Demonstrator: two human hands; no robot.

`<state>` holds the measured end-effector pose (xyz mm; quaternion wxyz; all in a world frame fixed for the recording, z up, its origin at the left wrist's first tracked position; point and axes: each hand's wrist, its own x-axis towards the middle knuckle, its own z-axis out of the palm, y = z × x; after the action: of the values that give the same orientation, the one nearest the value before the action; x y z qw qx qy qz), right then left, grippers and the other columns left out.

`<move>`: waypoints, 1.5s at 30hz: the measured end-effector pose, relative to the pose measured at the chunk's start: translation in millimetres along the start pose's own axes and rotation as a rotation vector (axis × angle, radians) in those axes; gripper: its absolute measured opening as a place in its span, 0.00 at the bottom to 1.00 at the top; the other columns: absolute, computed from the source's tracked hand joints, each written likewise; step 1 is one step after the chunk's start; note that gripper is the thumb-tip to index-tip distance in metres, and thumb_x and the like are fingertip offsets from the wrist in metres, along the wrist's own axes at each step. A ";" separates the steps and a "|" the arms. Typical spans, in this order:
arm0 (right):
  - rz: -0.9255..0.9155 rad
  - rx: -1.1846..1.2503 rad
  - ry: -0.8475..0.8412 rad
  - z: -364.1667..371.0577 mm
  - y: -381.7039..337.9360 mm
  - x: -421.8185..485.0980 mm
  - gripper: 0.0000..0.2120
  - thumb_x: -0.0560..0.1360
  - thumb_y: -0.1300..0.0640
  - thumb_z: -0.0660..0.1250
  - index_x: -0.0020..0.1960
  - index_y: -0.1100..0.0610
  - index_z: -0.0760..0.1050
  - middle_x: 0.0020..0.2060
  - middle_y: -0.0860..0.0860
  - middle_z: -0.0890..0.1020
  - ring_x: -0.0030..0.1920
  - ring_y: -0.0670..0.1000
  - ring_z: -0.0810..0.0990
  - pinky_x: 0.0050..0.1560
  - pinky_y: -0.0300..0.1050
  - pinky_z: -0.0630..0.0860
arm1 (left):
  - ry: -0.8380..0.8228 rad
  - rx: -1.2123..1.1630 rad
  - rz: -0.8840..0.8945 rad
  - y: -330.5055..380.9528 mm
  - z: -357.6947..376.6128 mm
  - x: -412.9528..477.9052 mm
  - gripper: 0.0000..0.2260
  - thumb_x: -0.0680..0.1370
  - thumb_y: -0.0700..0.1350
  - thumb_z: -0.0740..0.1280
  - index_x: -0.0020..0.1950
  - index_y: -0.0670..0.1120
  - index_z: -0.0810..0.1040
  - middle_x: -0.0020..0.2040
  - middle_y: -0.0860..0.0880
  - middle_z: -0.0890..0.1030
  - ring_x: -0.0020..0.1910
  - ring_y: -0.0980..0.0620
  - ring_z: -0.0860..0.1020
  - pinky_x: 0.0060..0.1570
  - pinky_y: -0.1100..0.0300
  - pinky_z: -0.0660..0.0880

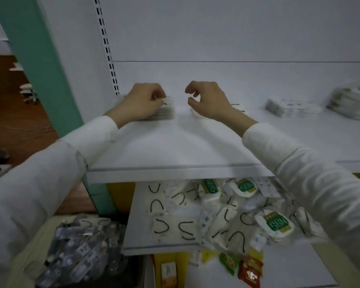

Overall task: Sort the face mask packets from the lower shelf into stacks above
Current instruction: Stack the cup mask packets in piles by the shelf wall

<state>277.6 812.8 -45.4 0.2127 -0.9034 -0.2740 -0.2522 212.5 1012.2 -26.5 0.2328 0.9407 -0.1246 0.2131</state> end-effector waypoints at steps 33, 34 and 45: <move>0.966 0.105 -0.217 23.6 250.0 -392.7 0.06 0.73 0.65 0.65 0.45 0.59 0.81 0.41 0.59 0.85 0.39 0.55 0.83 0.42 0.39 0.78 | -0.657 -0.284 -0.321 58.1 316.1 -181.8 0.08 0.77 0.39 0.65 0.54 0.42 0.80 0.54 0.45 0.81 0.51 0.49 0.78 0.48 0.63 0.71; 1.047 0.139 -0.191 29.1 257.1 -399.6 0.06 0.74 0.65 0.64 0.45 0.58 0.80 0.41 0.59 0.84 0.37 0.53 0.82 0.38 0.34 0.77 | -0.649 -0.287 -0.335 58.8 326.9 -180.9 0.08 0.77 0.39 0.65 0.54 0.42 0.80 0.53 0.45 0.81 0.51 0.49 0.78 0.48 0.62 0.71; 1.767 0.563 -0.090 135.4 307.5 -471.3 0.22 0.65 0.46 0.77 0.45 0.63 0.75 0.42 0.61 0.82 0.43 0.58 0.82 0.50 0.54 0.81 | -0.597 -0.375 -0.392 103.2 437.4 -185.5 0.05 0.76 0.39 0.65 0.50 0.43 0.80 0.49 0.48 0.81 0.48 0.52 0.78 0.48 0.64 0.72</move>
<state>168.2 467.3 -496.7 0.5284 -0.7081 0.4547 0.1127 165.2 733.7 -422.2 0.3904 0.9083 -0.0416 -0.1442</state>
